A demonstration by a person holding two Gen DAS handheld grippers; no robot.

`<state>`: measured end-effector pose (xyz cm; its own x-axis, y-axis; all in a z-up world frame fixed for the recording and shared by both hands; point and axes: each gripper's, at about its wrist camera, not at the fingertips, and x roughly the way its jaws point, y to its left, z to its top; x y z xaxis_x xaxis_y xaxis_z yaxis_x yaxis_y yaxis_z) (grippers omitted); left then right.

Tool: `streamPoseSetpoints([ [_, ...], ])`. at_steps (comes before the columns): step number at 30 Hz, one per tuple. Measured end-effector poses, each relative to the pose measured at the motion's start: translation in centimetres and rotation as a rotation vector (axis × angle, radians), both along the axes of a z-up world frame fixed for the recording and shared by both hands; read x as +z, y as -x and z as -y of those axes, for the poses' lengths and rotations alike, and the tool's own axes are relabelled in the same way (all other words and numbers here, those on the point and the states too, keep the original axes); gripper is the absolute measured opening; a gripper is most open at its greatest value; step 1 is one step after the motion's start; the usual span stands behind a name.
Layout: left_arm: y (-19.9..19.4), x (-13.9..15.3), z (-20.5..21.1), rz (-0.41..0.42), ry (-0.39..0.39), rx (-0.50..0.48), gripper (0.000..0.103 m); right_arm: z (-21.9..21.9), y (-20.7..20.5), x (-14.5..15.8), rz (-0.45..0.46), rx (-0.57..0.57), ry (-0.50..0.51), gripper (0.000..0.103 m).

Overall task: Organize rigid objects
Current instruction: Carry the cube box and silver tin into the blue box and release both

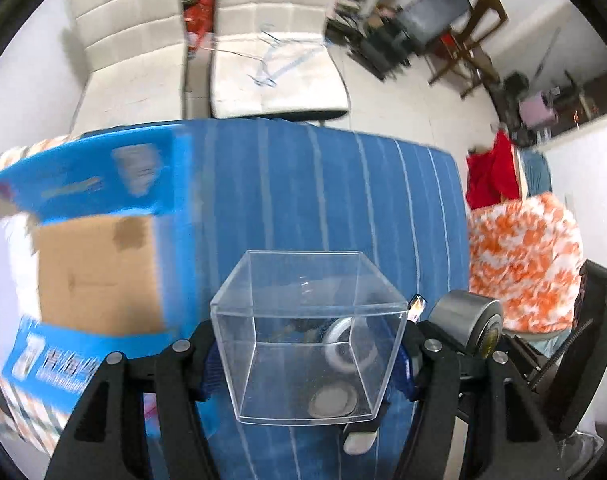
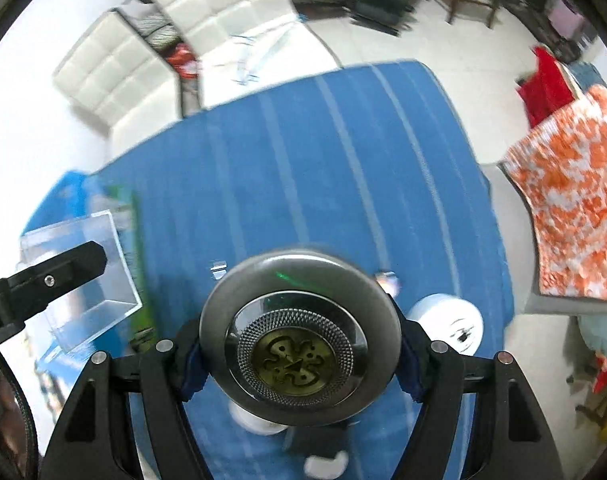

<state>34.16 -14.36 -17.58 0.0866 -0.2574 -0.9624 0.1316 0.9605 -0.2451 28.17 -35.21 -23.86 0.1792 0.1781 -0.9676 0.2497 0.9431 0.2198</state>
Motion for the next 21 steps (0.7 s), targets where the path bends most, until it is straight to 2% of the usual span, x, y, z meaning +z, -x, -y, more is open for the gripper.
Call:
streamPoseSetpoints([
  [3,0.5,1.6,-5.3,0.015,0.009,0.078,0.063,-3.7,0.1,2.4,0.045,0.075,-0.031,0.075],
  [7,0.3,2.1,-11.8,0.016,-0.026,0.161,0.063,-10.4,-1.0,4.6,0.079,0.171,-0.076,0.076],
  [11,-1.5,-0.2,-17.9,-0.028,-0.034,0.239,0.063,-17.7,-3.8,5.0,0.09,0.257,-0.092,0.076],
  [14,-3.7,-3.2,-21.2,-0.087,-0.027,0.256,0.063,-22.3,-6.4,3.8,0.074,0.29,-0.081,0.076],
  [16,-5.3,-5.5,-22.7,-0.118,-0.045,0.232,0.063,-25.5,-8.3,2.1,0.05,0.315,-0.072,0.076],
  [21,-8.0,-9.9,-23.1,-0.182,-0.022,0.18,0.063,-29.0,-12.3,-3.4,-0.028,0.382,-0.031,0.076],
])
